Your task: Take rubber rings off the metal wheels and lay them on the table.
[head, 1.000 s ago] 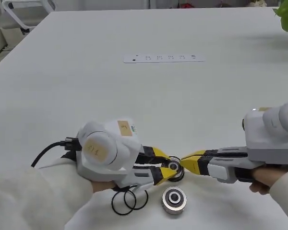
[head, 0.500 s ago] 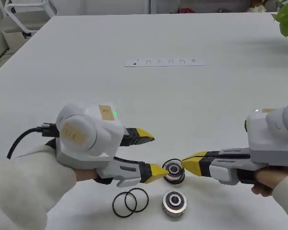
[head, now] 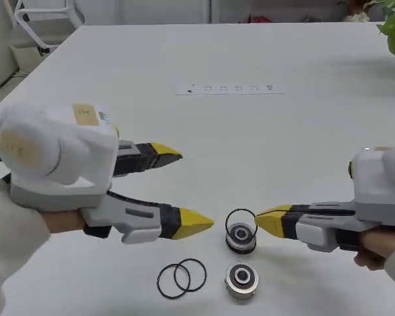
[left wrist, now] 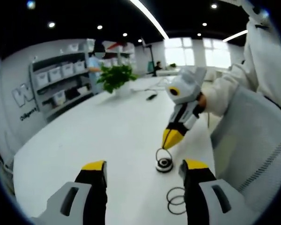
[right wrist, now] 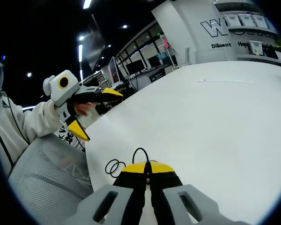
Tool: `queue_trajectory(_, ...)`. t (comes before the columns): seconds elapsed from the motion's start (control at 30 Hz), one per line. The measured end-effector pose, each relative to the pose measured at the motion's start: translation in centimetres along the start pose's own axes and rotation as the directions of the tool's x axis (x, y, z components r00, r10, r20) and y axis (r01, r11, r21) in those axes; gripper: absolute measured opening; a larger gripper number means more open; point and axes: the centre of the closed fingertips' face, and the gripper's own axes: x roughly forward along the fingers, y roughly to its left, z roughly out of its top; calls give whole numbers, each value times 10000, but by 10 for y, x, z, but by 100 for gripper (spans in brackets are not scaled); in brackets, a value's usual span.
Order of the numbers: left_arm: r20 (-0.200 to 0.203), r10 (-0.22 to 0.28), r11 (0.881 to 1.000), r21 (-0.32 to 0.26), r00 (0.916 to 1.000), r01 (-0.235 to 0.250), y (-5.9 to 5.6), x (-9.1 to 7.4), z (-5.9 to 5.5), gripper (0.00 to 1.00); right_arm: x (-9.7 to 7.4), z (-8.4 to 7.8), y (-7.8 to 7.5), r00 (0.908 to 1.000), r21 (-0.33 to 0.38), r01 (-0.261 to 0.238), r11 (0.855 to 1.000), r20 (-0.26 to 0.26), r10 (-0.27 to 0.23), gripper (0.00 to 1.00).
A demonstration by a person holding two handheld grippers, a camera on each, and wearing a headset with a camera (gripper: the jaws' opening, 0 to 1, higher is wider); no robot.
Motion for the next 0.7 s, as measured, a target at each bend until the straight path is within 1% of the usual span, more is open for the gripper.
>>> queue_trajectory(0.07,-83,131,9997,206,9999,-129,0,-7,0,68,-1,2,2,10000,-26,-14,10000,42,14,0)
queue_trajectory(0.1,-83,150,9997,200,9999,-149,0,-8,0,69,-1,2,3,10000,-26,-22,10000,52,23,0)
queue_trajectory(0.17,-45,276,9996,-50,9996,-276,0,-17,1,71,-2,5,5,9999,-54,-71,10000,96,71,0)
queue_trajectory(0.23,-112,314,9995,-102,9994,-315,-1,-23,0,74,-2,7,7,9999,-86,-106,9999,117,107,0)
queue_trajectory(0.33,-342,353,9994,26,9988,-353,-4,-34,-4,78,-3,10,10,9998,-127,-148,9998,156,150,0)
queue_trajectory(0.4,-421,394,9992,37,9983,-392,-5,-41,-6,80,-4,11,12,9997,-162,-175,9997,188,178,0)
queue_trajectory(0.43,-439,409,9992,17,9982,-409,-5,-43,-6,81,-4,13,13,9996,-169,-202,9997,202,205,0)
queue_trajectory(0.5,-517,437,9986,-267,9977,-452,-6,-51,-10,84,-5,15,16,9995,-209,-246,9995,217,250,0)
queue_trajectory(0.6,-677,506,9980,-333,9964,-530,-7,-62,-16,87,-5,17,19,9992,-251,-308,9992,239,314,0)
queue_trajectory(0.7,-727,623,9970,-407,9954,-654,-7,-73,-19,90,-5,19,24,9990,-320,-381,9988,233,388,0)
